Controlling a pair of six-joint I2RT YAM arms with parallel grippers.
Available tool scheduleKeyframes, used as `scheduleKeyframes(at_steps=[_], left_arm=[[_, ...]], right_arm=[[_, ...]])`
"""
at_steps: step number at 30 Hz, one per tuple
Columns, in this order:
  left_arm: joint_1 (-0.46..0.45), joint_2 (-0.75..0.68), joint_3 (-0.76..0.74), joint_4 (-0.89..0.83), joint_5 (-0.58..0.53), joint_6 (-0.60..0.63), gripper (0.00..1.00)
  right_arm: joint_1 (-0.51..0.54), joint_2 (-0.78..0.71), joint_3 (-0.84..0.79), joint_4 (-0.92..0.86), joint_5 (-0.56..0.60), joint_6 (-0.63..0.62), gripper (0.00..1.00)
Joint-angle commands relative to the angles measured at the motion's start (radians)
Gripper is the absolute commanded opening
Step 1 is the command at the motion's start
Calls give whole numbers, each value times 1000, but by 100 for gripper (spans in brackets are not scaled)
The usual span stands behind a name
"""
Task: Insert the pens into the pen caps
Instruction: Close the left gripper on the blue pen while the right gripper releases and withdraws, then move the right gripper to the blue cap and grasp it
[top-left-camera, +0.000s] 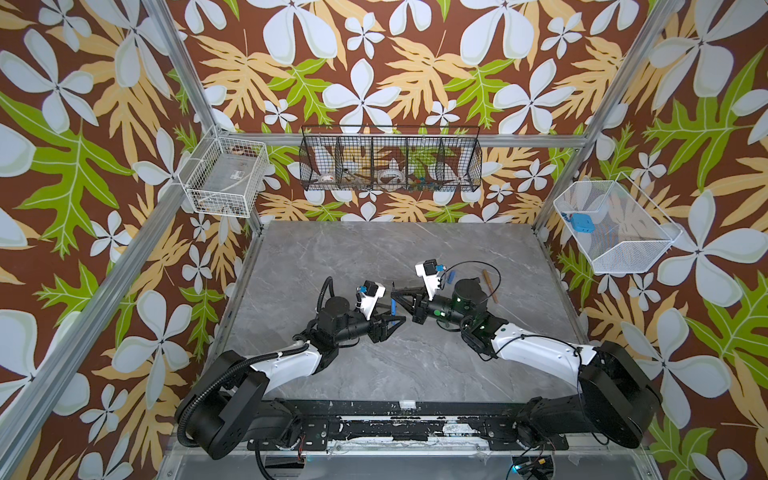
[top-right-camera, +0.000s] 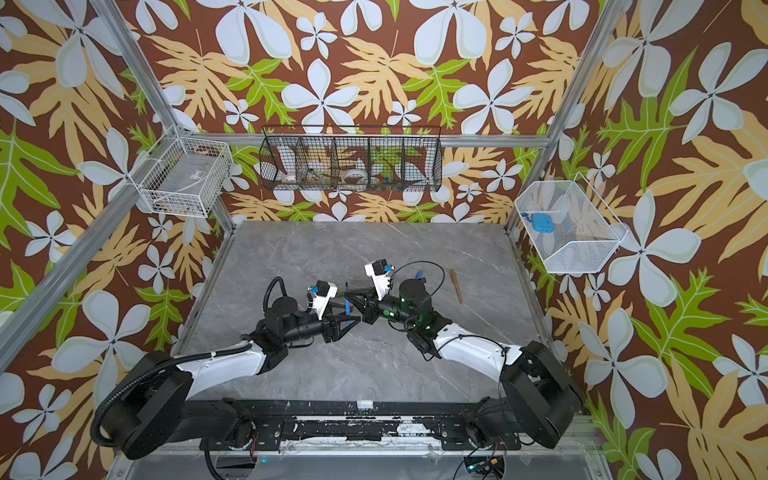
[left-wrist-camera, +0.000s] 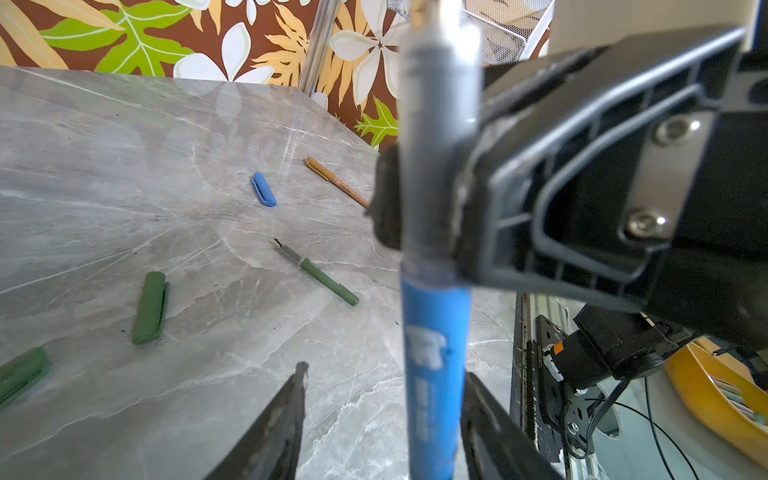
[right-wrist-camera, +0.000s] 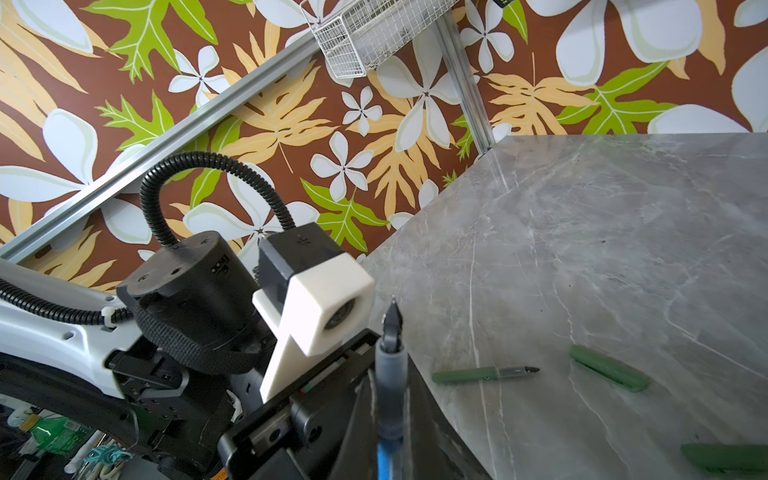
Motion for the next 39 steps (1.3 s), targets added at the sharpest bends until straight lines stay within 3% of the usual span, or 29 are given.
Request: scheduleKeyframes(at_steps=[1,5,11,13,17,24,26,29,31,35,37,39], left_arm=[[1,7,10,38,32,-7,48],[1,0,8,38,28,-5,28],[1,-2,8,32,22,-2,24],[1,-1,10,32,23,-4,13],[1,-2,10,31,23,-3,1],[1,6,13,26,21,1,0],[1,11,17,16,17,4,0],[1,15,24,1,6,13,0],[1,10,22,-6,-11,21,0],[1,-12,14,-26,-57,40,0],[1,-28,4,-25,-84,45,0],[1,-40,-5,-24,-111,47,0]], right_arm=[[4,8,-2,41,14,-3,2],[5,10,0,24,17,-17,2],[5,-7,-24,38,42,-28,2],[7,-11,-35,53,45,-29,2],[7,-19,-56,77,51,-25,2],[9,-30,-58,54,65,-44,7],[9,-39,-45,21,72,-56,15],[9,-81,10,-132,137,-105,30],[9,-113,70,-290,226,-152,34],[-8,-140,232,-636,498,-235,42],[-70,-116,306,-785,564,-231,45],[-164,-79,347,-868,544,-202,48]])
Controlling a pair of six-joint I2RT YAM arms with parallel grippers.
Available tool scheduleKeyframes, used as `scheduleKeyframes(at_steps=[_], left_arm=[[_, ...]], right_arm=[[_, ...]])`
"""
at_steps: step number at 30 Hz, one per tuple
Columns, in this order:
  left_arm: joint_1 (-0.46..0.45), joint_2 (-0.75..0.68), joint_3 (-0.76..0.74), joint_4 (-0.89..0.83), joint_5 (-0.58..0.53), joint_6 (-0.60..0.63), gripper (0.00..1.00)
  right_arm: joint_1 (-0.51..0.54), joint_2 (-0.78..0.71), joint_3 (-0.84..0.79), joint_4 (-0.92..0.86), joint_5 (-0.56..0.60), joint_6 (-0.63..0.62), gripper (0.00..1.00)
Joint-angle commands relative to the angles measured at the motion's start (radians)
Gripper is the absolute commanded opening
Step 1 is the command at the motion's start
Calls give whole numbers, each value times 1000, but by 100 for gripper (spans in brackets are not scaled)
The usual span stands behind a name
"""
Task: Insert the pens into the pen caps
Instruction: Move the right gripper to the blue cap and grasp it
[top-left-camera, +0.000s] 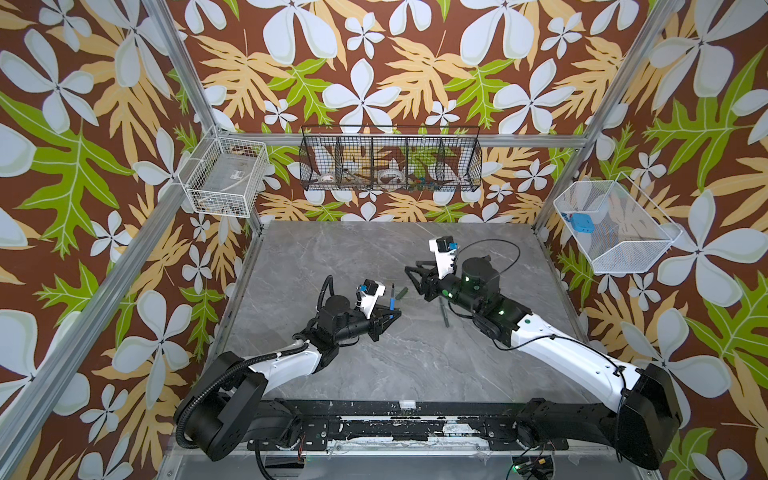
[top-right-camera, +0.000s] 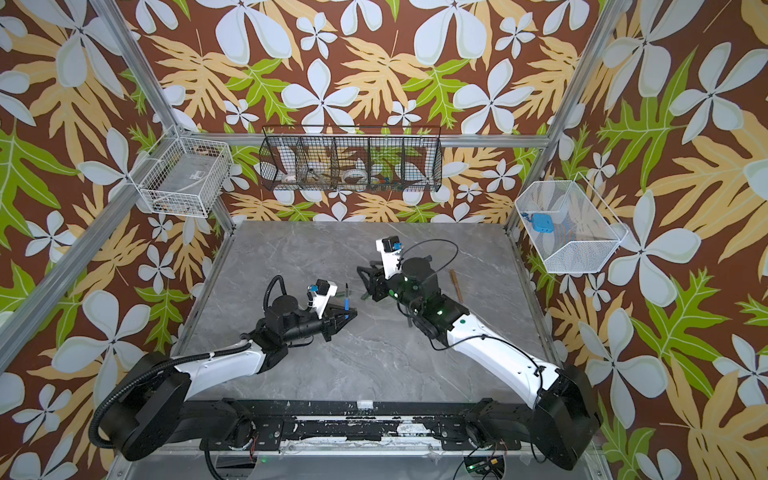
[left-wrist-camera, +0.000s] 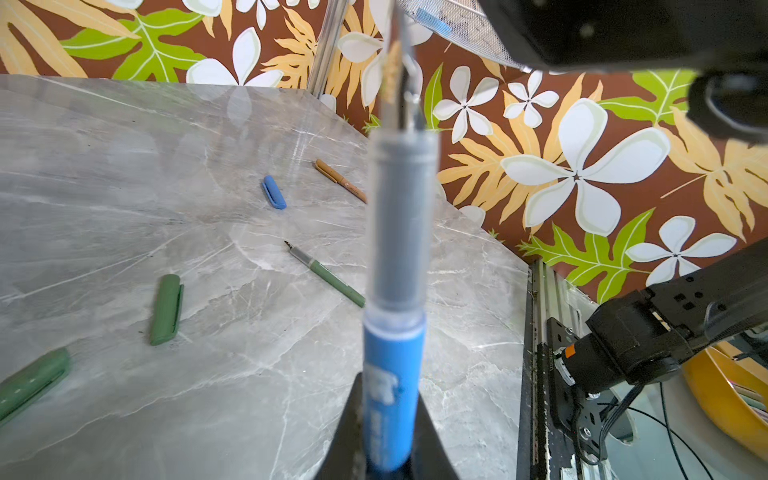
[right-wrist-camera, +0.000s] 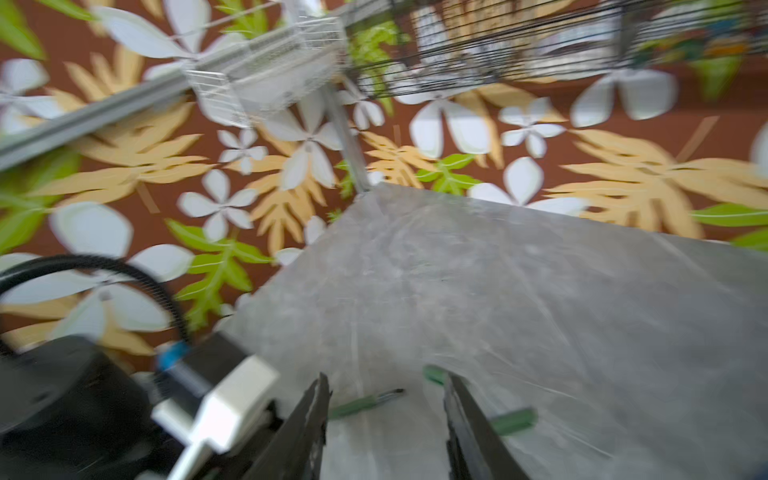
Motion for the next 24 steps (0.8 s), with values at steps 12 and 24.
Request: scheduleKeyframes(at_steps=[12,24], left_arm=[[-5,-95,-38,-23,-155,62,0],[-8,-91,-37,-21,-152,63,0]], right_arm=[[-345,442,267,-481,104,-105,51],[-397,698,383,-468,4,-126,52]])
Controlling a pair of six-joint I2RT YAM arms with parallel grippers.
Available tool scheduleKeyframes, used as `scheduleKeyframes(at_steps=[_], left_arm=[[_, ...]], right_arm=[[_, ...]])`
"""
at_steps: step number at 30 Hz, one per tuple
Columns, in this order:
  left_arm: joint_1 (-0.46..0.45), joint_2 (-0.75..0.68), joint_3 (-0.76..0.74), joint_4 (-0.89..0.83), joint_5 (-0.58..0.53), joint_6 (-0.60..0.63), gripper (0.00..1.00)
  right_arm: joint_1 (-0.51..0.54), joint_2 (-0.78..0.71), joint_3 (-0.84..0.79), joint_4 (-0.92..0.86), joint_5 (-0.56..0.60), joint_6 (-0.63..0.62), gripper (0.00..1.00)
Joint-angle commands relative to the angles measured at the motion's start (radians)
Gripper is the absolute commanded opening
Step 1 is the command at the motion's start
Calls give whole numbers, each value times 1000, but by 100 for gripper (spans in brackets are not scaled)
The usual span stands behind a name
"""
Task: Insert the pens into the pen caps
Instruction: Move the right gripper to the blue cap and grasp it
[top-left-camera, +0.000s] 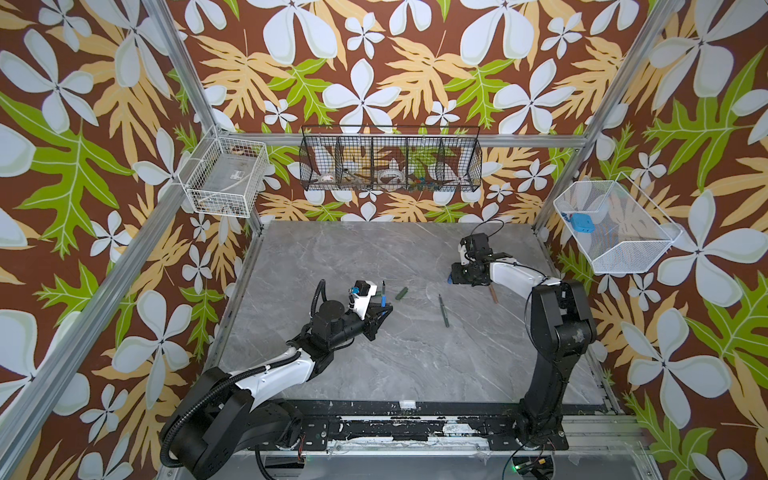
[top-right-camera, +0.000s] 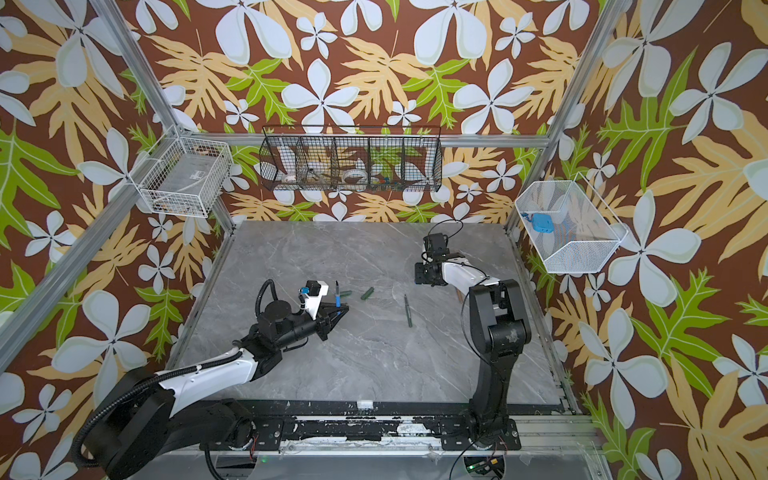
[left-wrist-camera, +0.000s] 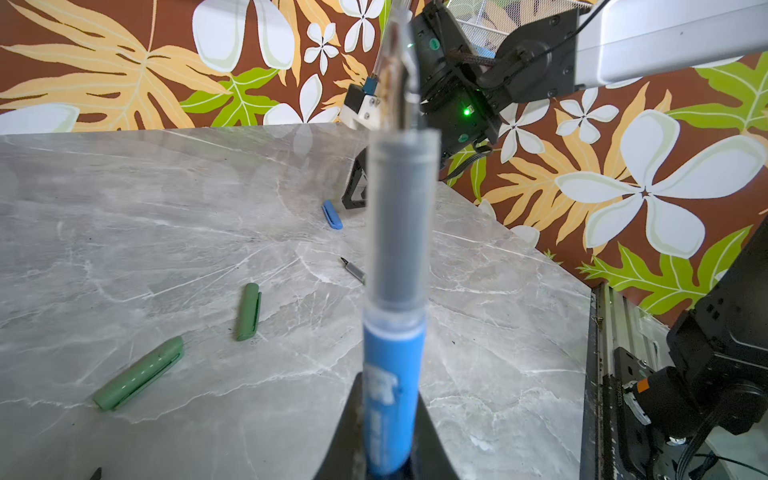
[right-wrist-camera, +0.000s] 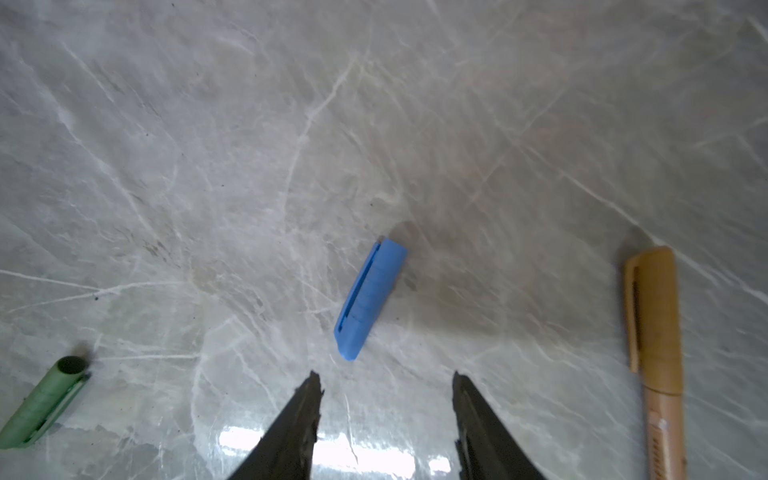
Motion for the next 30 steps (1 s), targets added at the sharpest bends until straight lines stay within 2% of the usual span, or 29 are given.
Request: scheduleKeyframes(at_steps=[1,16,24,30], left_arm=[[-1,0,2,8,-2,9,0],[-2,0,9,-8,-8,20,0],[-2,-4,8,-9,-7,20,0],[-2,-8,9,-11,-3,19,0]], right_arm=[[-2,35,27,-4,-29,-9,52],[-1,170,134,-41,-32,-8,51],[20,196,149,-26,-62,0,40],[61,221,184,-53,-82,9,26]])
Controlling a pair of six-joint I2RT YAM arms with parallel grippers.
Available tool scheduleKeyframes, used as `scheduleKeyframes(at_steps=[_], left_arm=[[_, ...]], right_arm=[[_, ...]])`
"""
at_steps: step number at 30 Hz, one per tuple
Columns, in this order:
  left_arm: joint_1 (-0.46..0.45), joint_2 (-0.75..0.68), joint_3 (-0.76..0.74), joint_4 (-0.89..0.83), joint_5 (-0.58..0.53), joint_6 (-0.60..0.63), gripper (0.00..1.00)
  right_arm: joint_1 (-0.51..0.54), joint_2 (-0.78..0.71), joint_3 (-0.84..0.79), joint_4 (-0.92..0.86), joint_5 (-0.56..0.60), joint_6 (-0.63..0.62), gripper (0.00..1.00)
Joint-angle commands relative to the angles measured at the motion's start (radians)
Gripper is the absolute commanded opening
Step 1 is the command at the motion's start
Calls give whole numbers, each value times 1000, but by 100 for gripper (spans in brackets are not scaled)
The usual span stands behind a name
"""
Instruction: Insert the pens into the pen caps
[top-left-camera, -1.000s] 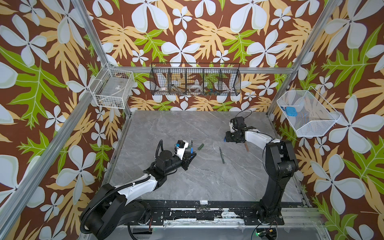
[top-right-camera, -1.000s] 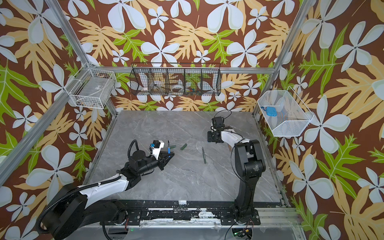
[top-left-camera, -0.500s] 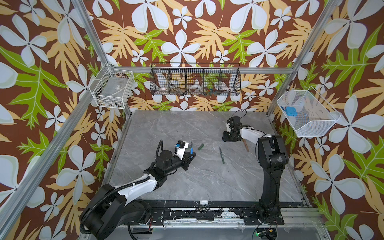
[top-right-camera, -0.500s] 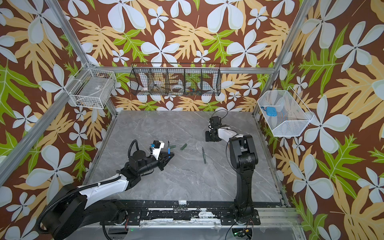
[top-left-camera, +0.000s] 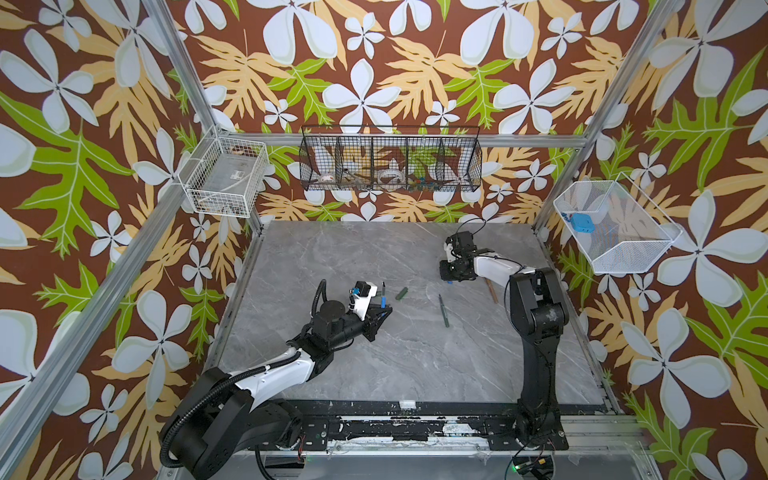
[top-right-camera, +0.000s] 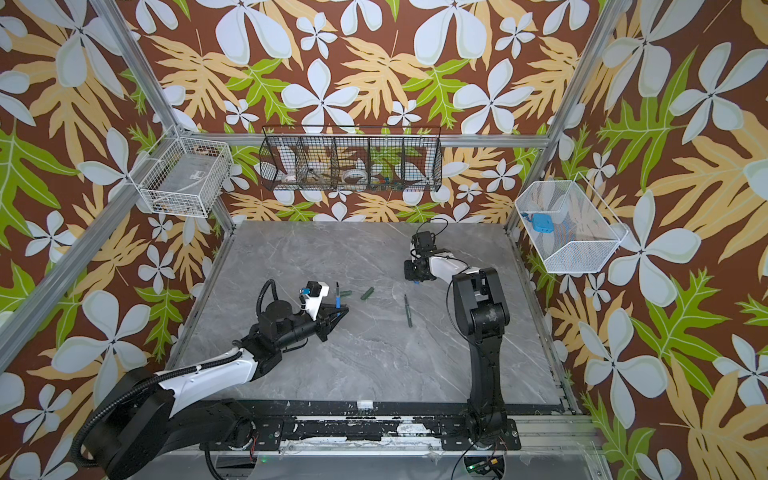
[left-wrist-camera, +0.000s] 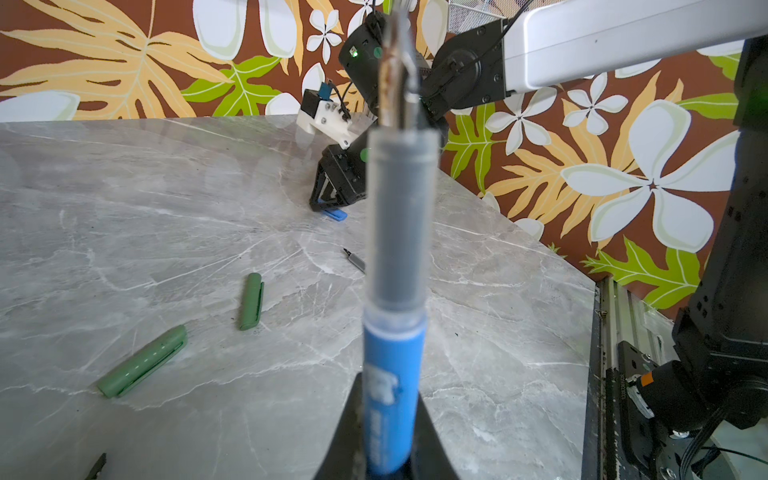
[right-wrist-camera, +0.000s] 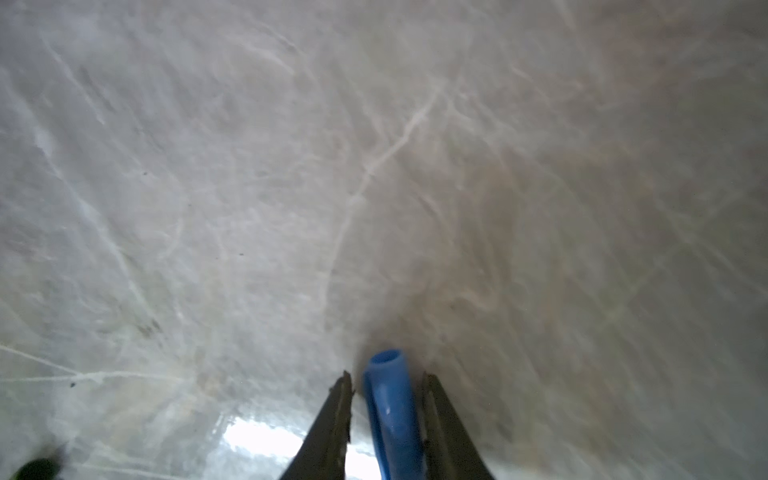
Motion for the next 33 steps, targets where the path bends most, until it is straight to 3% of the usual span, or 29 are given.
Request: scheduleKeyframes(at_steps=[1,8,14,29,33], left_arm=[[-1,-6,9,16,-2,12,0],[-1,-19,5,11,-4,14,0],[-1,-19,7,10,-4,14,0],[-1,-25,2,9,-13,17,0],[-1,-19,4,10,-14,17,0]], right_arm=[[18,11,0,-64,-36,19,25],[63,-4,-19,-45,-76,44,17],[118,-15,-50,-41,-80,59,16],[230,-216,-297,-51,-37,-1,16],[267,-241,-329,-62,-59,-43,21]])
